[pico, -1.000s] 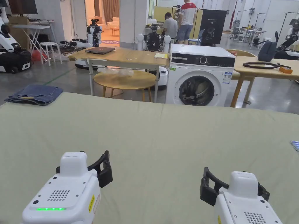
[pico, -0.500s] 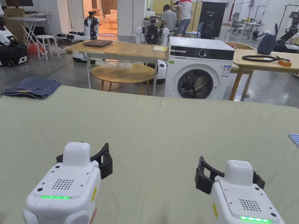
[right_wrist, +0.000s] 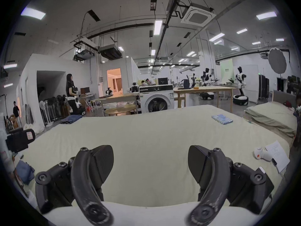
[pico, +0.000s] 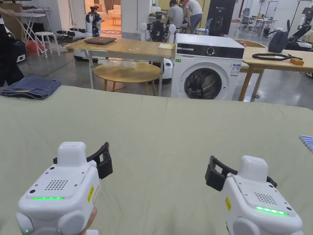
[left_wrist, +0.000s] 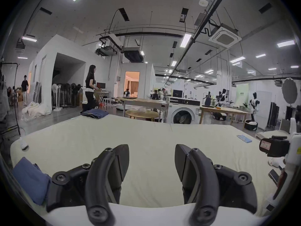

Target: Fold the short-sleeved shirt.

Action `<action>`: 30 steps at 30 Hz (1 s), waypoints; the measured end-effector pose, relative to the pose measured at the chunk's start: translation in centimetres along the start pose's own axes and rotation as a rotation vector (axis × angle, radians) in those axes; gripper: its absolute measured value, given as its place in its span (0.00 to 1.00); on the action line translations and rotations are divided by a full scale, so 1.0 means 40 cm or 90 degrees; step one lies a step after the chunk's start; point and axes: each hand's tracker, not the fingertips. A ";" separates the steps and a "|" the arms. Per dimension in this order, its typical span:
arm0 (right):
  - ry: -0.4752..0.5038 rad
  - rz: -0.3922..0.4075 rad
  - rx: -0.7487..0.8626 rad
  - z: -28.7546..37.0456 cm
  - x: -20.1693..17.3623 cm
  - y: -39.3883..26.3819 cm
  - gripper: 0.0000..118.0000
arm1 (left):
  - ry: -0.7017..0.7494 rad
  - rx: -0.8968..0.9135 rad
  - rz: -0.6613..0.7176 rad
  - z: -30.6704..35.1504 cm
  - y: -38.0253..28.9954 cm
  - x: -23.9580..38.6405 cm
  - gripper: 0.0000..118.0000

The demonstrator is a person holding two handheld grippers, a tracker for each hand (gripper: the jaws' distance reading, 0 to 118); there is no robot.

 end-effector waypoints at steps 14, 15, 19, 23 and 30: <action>0.009 -0.038 -0.029 -0.014 0.004 0.031 0.81 | 0.002 -0.011 0.006 -0.013 0.006 0.001 0.49; 0.002 -0.036 -0.031 -0.015 0.003 0.031 0.81 | 0.003 -0.010 0.003 -0.014 0.005 0.001 0.49; -0.024 -0.026 -0.042 -0.032 0.003 0.021 0.81 | 0.004 -0.011 0.003 -0.018 0.005 0.002 0.49; -0.035 -0.013 -0.038 -0.029 -0.001 0.015 0.81 | 0.001 -0.013 0.008 -0.021 0.002 0.000 0.49; -0.043 0.002 -0.024 -0.028 -0.005 0.018 0.81 | 0.008 -0.006 -0.008 -0.023 0.010 0.002 0.49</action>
